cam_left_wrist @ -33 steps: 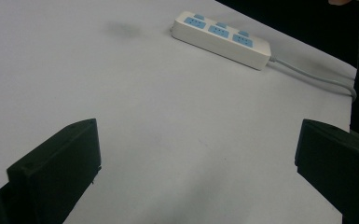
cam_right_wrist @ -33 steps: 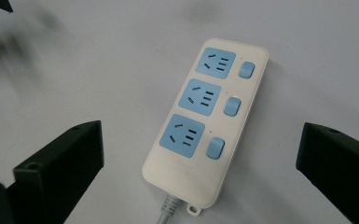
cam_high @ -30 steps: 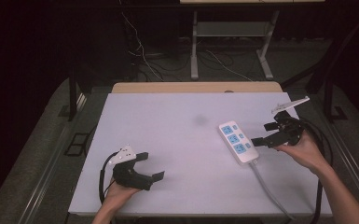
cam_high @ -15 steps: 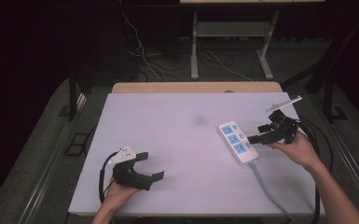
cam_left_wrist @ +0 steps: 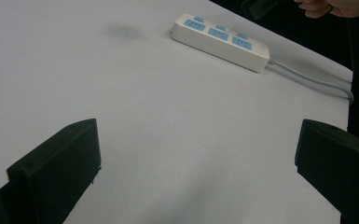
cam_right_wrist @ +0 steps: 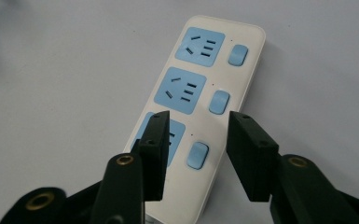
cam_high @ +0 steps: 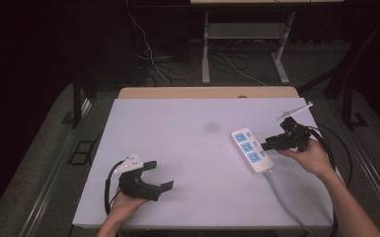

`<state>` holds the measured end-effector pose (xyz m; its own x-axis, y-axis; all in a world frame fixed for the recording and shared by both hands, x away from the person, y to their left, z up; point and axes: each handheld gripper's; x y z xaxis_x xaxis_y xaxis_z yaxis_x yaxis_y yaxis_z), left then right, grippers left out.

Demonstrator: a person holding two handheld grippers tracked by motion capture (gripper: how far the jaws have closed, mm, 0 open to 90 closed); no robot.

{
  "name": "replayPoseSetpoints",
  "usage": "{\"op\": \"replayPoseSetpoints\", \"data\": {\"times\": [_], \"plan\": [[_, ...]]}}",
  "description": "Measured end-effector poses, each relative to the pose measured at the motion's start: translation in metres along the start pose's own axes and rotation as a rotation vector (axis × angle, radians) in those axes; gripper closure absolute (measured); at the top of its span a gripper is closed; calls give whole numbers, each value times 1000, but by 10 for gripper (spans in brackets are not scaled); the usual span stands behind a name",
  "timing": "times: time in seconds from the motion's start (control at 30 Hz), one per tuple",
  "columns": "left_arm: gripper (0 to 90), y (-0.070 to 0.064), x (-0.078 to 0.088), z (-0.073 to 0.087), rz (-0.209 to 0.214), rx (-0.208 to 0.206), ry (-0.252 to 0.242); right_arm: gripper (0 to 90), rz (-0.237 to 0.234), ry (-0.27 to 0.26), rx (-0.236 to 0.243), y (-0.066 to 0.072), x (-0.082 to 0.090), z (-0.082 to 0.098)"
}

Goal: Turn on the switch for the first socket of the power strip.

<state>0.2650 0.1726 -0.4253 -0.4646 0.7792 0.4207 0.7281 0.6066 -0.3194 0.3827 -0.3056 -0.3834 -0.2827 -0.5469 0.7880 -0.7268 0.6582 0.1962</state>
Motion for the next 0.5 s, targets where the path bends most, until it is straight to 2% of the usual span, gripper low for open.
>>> {"op": "replayPoseSetpoints", "data": {"times": [0.3,0.5], "plan": [[0,1,1,0,-2,4,-4,824,-25,-15,-19,-4,-6,1],[0,1,1,0,0,3,1,884,-17,-10,-15,-6,-10,4]]}}
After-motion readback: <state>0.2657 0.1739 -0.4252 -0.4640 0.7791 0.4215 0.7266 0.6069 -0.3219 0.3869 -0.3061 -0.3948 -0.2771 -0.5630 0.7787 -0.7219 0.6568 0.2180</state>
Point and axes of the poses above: each handheld gripper's, and its own axes: x roughly backward along the jaws, z roughly out of its underside, y roughly to its left, and after that the axes turned 4 degrees about x, right-handed
